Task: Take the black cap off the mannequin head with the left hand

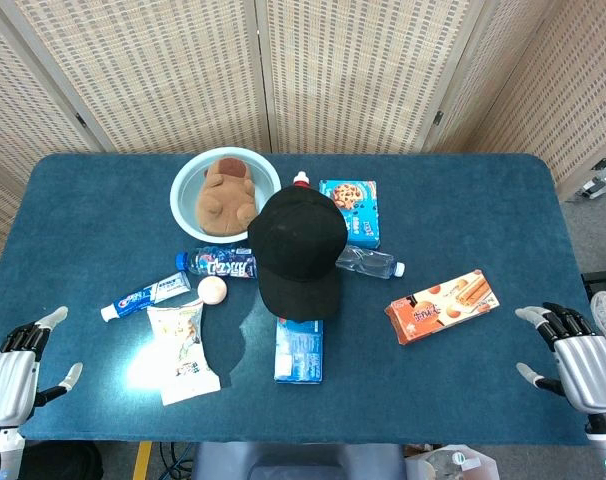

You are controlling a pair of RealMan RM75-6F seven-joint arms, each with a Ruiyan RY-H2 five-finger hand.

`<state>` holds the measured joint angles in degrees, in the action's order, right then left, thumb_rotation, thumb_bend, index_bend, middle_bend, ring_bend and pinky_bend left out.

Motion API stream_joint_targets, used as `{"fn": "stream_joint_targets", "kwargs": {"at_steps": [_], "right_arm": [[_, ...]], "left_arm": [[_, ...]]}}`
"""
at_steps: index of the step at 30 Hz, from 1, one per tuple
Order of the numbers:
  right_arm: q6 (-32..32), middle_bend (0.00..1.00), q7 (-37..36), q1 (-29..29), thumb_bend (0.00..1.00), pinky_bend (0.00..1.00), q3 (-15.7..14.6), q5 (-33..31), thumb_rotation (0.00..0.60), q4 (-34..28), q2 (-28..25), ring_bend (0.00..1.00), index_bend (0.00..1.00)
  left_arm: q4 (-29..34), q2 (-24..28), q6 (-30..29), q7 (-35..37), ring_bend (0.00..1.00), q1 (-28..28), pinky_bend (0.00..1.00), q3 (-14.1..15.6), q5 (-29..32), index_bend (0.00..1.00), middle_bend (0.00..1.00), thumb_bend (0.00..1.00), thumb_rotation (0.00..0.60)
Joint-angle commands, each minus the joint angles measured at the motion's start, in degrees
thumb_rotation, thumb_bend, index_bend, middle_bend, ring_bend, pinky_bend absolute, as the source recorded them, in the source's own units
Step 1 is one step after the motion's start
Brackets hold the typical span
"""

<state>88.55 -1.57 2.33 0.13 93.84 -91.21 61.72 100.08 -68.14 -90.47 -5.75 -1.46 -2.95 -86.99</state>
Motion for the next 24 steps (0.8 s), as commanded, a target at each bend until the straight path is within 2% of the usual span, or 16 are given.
{"fn": "stream_joint_targets", "kwargs": {"at_steps": [1, 14, 17, 20, 24], "right_arm": [[0.0, 0.27, 0.1, 0.0, 0.11, 0.24, 0.0, 0.0, 0.6, 0.0, 0.0, 0.16, 0.28], [0.0, 0.27, 0.2, 0.1, 0.11, 0.24, 0.4, -0.3, 0.6, -0.7, -1.0, 0.16, 0.28], [0.0, 0.27, 0.4, 0.2, 0.11, 0.24, 0.4, -0.4, 0.6, -0.9, -1.4, 0.16, 0.28], [-0.1, 0.27, 0.7, 0.3, 0.11, 0.24, 0.6, -0.5, 0.6, -1.4, -1.9, 0.16, 0.28], [-0.2, 0.27, 1.1, 0.5, 0.11, 0.24, 0.8, -0.5, 0.6, -2.0, -2.6, 0.16, 0.28]], "left_arm": [[0.0, 0.0, 0.0, 0.0, 0.21, 0.0, 0.16, 0.0, 0.0, 0.16, 0.21, 0.25, 0.6], [0.2, 0.6, 0.6, 0.0, 0.21, -0.3, 0.16, 0.5, -0.8, 0.16, 0.21, 0.25, 0.6], [0.1, 0.8, 0.8, 0.3, 0.25, -0.7, 0.18, 0.5, -1.6, 0.16, 0.21, 0.25, 0.6], [-0.2, 1.3, 1.6, 2.0, 0.32, -1.6, 0.27, 0.8, -3.5, 0.17, 0.26, 0.25, 0.6], [-0.4, 2.0, 3.4, 4.4, 0.47, -3.5, 0.53, 1.2, -6.1, 0.18, 0.4, 0.25, 0.6]]}}
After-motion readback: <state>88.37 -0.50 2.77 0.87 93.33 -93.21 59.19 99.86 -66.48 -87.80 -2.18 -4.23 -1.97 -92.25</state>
